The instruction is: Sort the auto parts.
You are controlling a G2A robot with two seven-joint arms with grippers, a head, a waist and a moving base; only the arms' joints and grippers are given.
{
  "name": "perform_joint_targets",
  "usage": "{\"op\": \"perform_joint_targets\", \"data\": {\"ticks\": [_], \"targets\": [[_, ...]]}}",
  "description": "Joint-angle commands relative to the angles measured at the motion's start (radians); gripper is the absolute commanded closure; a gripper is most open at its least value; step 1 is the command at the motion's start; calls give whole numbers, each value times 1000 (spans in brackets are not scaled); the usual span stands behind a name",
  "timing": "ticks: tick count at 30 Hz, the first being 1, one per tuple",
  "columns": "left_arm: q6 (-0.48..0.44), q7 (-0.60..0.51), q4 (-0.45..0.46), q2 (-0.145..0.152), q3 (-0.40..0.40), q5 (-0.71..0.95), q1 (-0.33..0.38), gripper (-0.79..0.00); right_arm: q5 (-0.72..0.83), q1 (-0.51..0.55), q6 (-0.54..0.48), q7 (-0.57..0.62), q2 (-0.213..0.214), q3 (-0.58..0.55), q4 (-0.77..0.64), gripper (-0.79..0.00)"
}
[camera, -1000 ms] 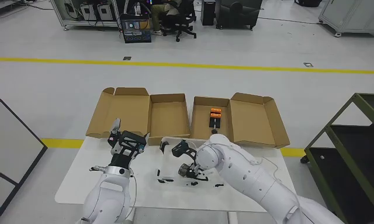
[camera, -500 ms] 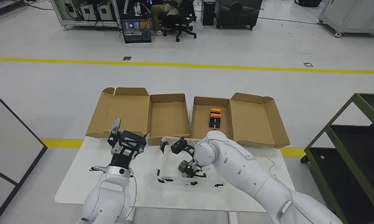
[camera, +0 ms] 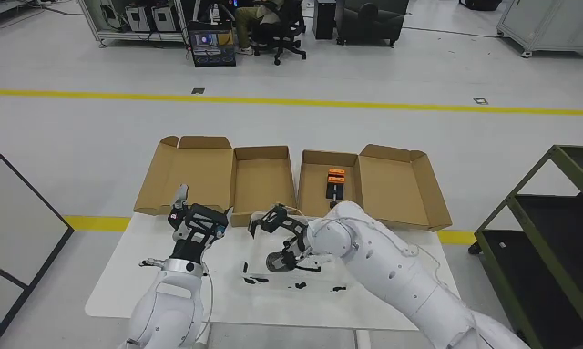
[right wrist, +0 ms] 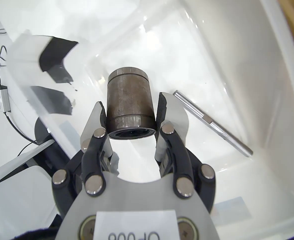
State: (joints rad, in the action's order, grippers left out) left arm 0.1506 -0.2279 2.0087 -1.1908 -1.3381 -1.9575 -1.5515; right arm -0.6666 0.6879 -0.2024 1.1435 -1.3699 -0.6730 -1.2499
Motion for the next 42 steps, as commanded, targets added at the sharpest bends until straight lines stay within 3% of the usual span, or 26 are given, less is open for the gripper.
{"op": "perform_joint_targets", "data": {"ticks": [1,7,16,21,34,42], "targets": [[0,0,0,0,0,0,0,-785,-27,59,-9,3,32,-65,-109,0],[0,0,0,0,0,0,0,-785,-81,197,-3,40,91,-199,-289,0],[0,0,0,0,0,0,0,-785,-95,242,18,31,110,-248,-322,0],[0,0,0,0,0,0,0,-785,-78,177,94,60,95,-223,-217,0],[0,0,0,0,0,0,0,-785,-16,28,148,86,33,-86,7,0],[0,0,0,0,0,0,0,-785,26,-50,152,83,-9,-25,112,-142]]}}
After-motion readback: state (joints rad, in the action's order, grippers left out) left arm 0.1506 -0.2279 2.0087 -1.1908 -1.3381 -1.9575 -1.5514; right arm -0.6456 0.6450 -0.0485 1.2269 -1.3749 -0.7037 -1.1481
